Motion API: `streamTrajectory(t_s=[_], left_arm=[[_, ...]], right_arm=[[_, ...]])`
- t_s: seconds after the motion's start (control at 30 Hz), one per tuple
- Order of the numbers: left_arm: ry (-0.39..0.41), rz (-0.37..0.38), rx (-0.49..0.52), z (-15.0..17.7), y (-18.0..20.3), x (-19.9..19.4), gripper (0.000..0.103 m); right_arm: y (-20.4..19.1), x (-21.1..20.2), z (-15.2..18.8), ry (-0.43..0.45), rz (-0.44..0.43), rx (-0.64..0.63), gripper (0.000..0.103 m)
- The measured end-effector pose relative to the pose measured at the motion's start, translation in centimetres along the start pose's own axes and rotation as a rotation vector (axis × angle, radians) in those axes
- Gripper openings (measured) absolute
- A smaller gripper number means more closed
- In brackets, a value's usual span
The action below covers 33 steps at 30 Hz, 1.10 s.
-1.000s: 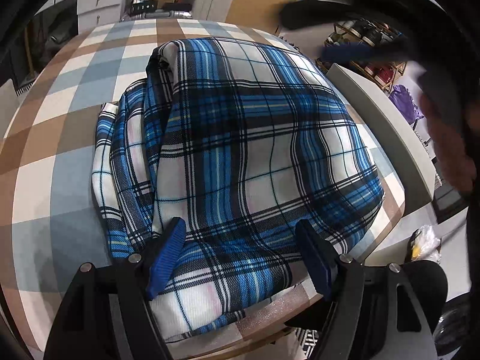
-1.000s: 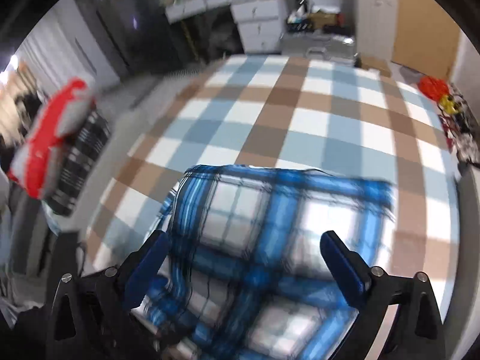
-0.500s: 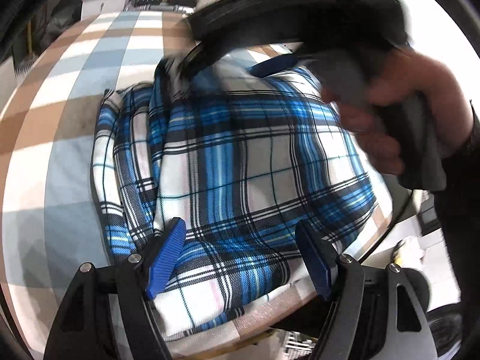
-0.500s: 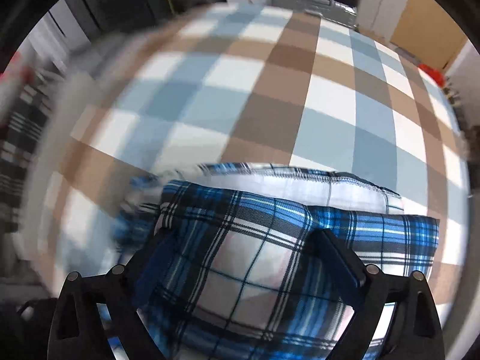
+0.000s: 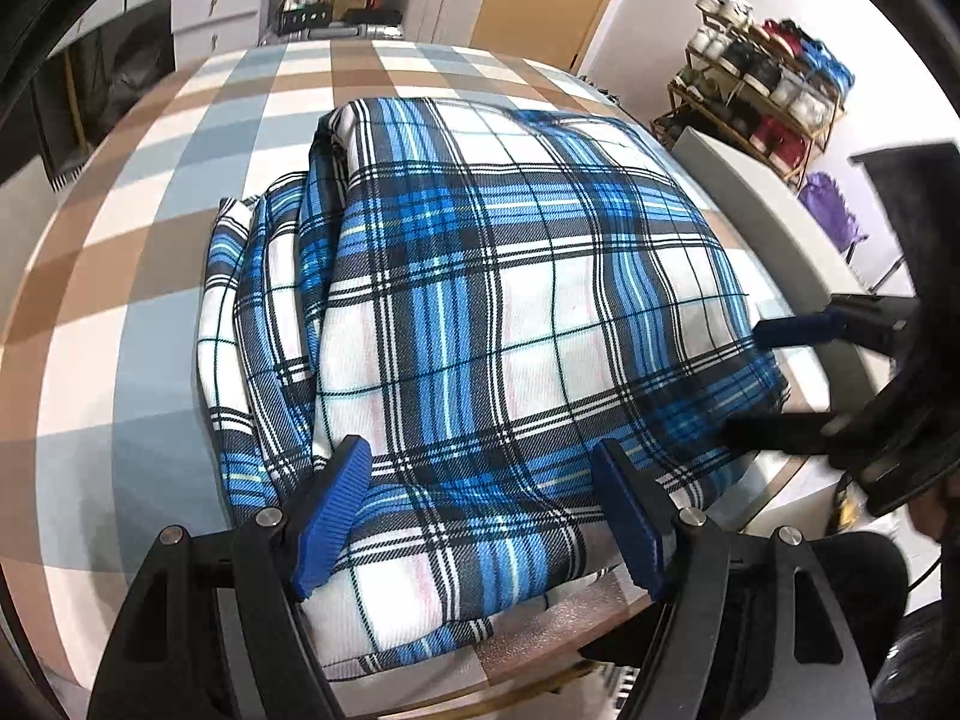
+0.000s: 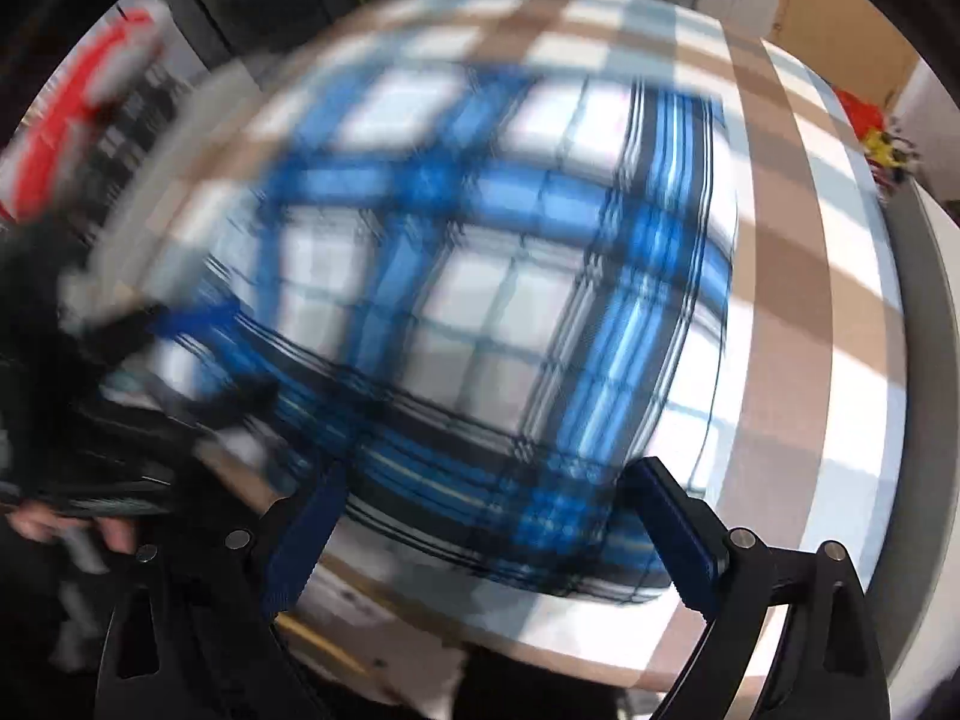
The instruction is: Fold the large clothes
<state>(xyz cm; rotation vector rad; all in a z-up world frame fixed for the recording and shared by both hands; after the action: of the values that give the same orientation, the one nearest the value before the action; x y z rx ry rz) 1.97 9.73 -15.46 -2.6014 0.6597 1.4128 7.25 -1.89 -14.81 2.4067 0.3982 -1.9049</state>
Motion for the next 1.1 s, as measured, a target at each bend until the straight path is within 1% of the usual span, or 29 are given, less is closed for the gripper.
streamTrajectory(t_s=[0.03, 0.07, 0.2, 0.27, 0.37, 0.47, 0.5, 0.57, 0.63, 0.67, 0.7, 0.73, 0.77, 0.83, 0.87, 0.93, 1.0, 1.03, 1.07, 1.1], left_arm=[[0.0, -0.008, 0.008, 0.2, 0.1, 0.0, 0.071], [-0.002, -0.022, 0.02, 0.2, 0.3, 0.0, 0.071], [-0.013, -0.046, 0.057, 0.1, 0.2, 0.4, 0.071], [-0.013, -0.046, 0.062, 0.1, -0.1, 0.3, 0.071], [-0.011, -0.04, 0.061, 0.0, -0.1, 0.2, 0.071], [-0.034, -0.02, 0.067, -0.1, -0.1, 0.0, 0.071], [-0.043, -0.004, 0.055, -0.3, -0.2, -0.3, 0.071], [-0.016, 0.063, -0.005, -0.6, -1.0, -1.5, 0.071], [0.015, 0.169, -0.1, -0.8, -2.4, -2.8, 0.072], [0.017, 0.205, -0.146, -1.0, -3.3, -3.2, 0.074], [-0.011, 0.215, -0.185, -1.0, -4.3, -3.3, 0.078], [-0.046, 0.217, -0.204, -1.0, -4.9, -3.1, 0.087], [-0.081, 0.222, -0.219, -1.1, -5.9, -3.0, 0.087], [-0.08, 0.19, -0.26, -1.1, -7.6, -3.1, 0.087], [-0.079, 0.193, -0.275, -1.1, -8.0, -3.0, 0.087], [-0.149, 0.243, -0.307, -0.9, -8.6, -1.6, 0.087], [-0.219, 0.311, -0.349, -0.7, -8.9, 0.2, 0.087], [-0.236, 0.327, -0.361, -0.7, -8.9, 0.7, 0.091], [-0.231, 0.348, -0.358, -1.0, -8.8, 0.8, 0.096], [-0.244, 0.37, -0.358, -1.2, -8.7, 1.0, 0.096]], right_arm=[[-0.2, 0.2, 0.3, 0.029, 0.01, -0.012, 0.103], [-0.7, 0.6, 0.7, 0.059, 0.032, -0.031, 0.103], [-1.9, 2.0, 1.5, 0.122, 0.161, -0.072, 0.103], [-1.9, 1.8, 1.4, 0.126, 0.155, -0.052, 0.103], [-1.3, 1.0, 1.4, 0.121, 0.095, -0.044, 0.103], [-0.1, -0.9, 1.2, 0.109, -0.029, -0.009, 0.103], [0.7, -1.9, 1.0, 0.11, -0.089, 0.026, 0.103], [2.7, -3.8, 0.5, 0.138, -0.186, 0.102, 0.103], [5.0, -5.5, -0.1, 0.179, -0.26, 0.184, 0.103], [5.6, -5.6, -0.6, 0.191, -0.29, 0.224, 0.103], [6.6, -5.7, -1.0, 0.193, -0.323, 0.26, 0.103], [7.4, -5.5, -1.4, 0.185, -0.347, 0.291, 0.103], [8.2, -5.2, -1.5, 0.172, -0.366, 0.328, 0.103], [9.4, -4.1, -2.0, 0.137, -0.391, 0.376, 0.103], [10.0, -3.3, -2.4, 0.126, -0.4, 0.398, 0.103], [10.6, -2.1, -3.4, 0.108, -0.418, 0.41, 0.103], [10.7, -1.0, -4.1, 0.088, -0.42, 0.413, 0.103], [10.7, -0.7, -4.3, 0.076, -0.418, 0.412, 0.103], [10.5, -0.4, -4.6, 0.064, -0.418, 0.405, 0.103], [10.1, -0.2, -4.7, 0.051, -0.415, 0.39, 0.103]])
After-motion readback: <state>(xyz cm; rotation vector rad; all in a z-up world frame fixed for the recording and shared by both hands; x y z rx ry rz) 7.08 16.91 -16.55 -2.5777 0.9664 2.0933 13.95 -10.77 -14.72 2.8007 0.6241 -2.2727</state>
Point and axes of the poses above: each gripper's, at about its wrist camera, not at the fingertips, and x roughly the way its jaws point, y to its right, z to its underside, the point moved 4 cm from there along x, roughly the way its jaws point, and after that the axes turned 15 degrees about x, right-handed, at the moved point
